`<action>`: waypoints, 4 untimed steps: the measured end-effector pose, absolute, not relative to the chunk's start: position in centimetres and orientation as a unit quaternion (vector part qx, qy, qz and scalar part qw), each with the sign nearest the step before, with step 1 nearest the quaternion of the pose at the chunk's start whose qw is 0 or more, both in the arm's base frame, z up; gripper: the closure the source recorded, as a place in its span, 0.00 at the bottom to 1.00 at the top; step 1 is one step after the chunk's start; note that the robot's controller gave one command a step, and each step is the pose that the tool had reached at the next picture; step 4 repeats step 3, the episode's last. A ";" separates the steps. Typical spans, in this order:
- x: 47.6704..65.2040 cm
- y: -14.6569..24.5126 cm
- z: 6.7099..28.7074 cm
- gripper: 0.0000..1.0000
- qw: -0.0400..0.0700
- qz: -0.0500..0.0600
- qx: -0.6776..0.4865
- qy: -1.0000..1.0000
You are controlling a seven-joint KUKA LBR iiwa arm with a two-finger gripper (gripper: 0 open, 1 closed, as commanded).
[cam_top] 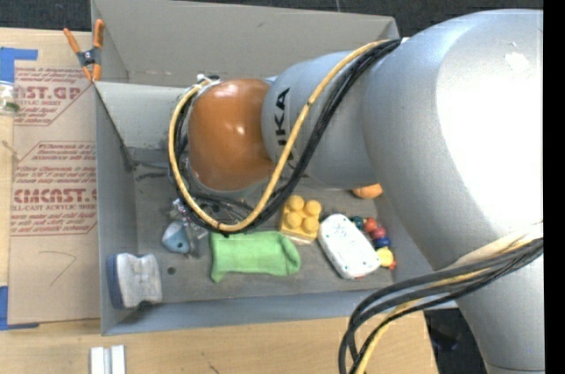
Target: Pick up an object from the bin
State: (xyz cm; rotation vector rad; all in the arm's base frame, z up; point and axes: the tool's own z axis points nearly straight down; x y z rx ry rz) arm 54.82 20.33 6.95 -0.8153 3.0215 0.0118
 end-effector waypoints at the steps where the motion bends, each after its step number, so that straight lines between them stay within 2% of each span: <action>1: 55.4 20.9 7.0 1.00 0.007 0.004 -0.267 0.964; 2: 55.5 21.3 7.0 1.00 0.007 0.004 -0.275 0.961; 3: 56.1 21.8 21.6 1.00 0.010 0.005 -0.266 0.964; 4: 56.1 21.8 21.6 1.00 0.010 0.005 -0.266 0.964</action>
Offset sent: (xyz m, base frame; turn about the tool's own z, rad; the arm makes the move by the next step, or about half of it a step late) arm 0.0071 0.0112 0.0005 -0.0375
